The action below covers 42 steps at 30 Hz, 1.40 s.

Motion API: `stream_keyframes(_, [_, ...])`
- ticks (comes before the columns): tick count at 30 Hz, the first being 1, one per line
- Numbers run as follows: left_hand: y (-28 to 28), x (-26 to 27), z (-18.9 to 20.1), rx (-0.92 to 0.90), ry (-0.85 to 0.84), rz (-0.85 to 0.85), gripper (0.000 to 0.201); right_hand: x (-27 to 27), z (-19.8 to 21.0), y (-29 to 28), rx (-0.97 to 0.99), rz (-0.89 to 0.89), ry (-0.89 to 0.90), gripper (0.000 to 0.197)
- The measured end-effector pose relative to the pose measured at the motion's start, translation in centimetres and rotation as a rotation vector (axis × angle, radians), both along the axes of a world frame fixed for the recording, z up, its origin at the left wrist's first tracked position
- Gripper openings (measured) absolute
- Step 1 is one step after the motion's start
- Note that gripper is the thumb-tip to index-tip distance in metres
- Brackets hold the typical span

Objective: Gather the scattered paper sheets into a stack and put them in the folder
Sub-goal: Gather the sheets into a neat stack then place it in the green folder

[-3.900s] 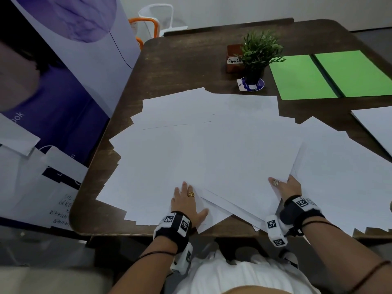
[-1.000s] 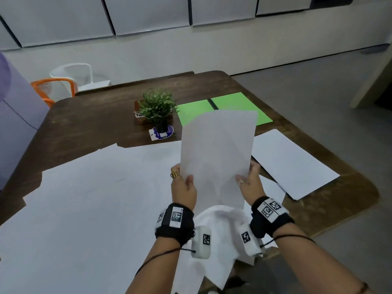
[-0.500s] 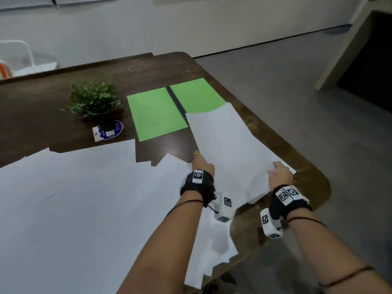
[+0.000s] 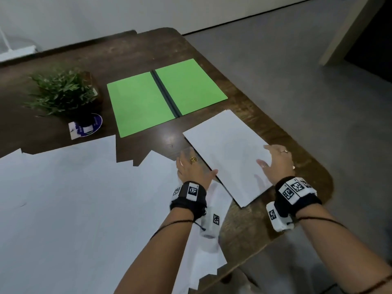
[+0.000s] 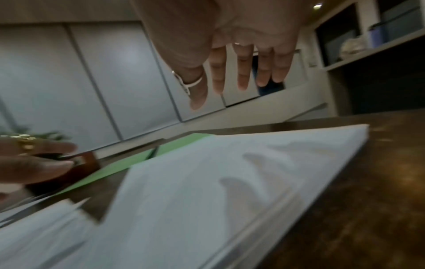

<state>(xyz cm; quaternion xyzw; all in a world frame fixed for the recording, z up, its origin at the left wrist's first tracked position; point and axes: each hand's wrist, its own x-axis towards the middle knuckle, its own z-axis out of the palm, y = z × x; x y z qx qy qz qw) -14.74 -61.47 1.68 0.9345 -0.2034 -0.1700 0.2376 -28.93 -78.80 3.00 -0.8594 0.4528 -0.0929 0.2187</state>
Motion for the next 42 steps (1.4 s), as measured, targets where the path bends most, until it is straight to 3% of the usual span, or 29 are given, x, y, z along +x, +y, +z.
stream_keyframes(3, [5.8,0.5,-1.6,0.121,-0.058,-0.044,0.093,0.6,0.1,4.7,0.062,0.265,-0.176,0.033])
stream_keyframes(5, [9.9,1.1,-2.5,0.306,-0.115,-0.102,0.098,1.0,-0.3,7.9,0.205,0.434,-0.186,0.026])
stream_keyframes(8, [15.2,1.0,-2.8,0.477,0.001,-0.121,0.117,2.2,-1.9,11.8,0.371,0.573,0.019,0.039])
stream_keyframes(11, [18.8,-0.2,-3.1,0.52,0.17,-0.102,0.133,3.2,-3.8,14.6,0.341,0.611,0.313,0.057])
stream_keyframes(16, [21.1,-1.8,-4.6,0.44,0.145,-0.085,0.129,4.1,-4.2,17.1,0.345,0.577,0.38,0.066])
stream_keyframes(24, [21.4,-1.9,-4.3,0.349,0.122,-0.043,0.125,4.3,-4.7,20.2,0.644,0.596,0.092,0.088])
stream_keyframes(30, [21.6,-1.1,-4.3,0.315,0.175,-0.016,0.117,3.9,-3.6,21.9,0.668,0.604,-0.092,0.069])
stream_keyframes(33, [21.8,-1.0,-4.2,0.159,0.229,0.033,0.111,3.8,-2.7,21.5,0.735,0.467,-0.156,0.065])
stream_keyframes(37, [22.3,-1.4,-3.8,-0.091,0.31,0.044,0.114,3.8,-2.1,20.2,0.852,0.387,-0.044,0.078])
stream_keyframes(39, [22.4,-1.3,-3.5,-0.233,0.391,0.043,0.12,3.9,-2.3,19.8,0.811,0.373,-0.005,0.079])
stream_keyframes(40, [22.6,-1.2,-3.3,-0.318,0.447,0.068,0.117,4.0,-2.4,19.6,0.768,0.358,-0.008,0.077])
stream_keyframes(42, [23.0,-1.0,-3.2,-0.435,0.433,0.158,0.088,3.9,-2.8,19.3,0.706,0.319,-0.042,0.073])
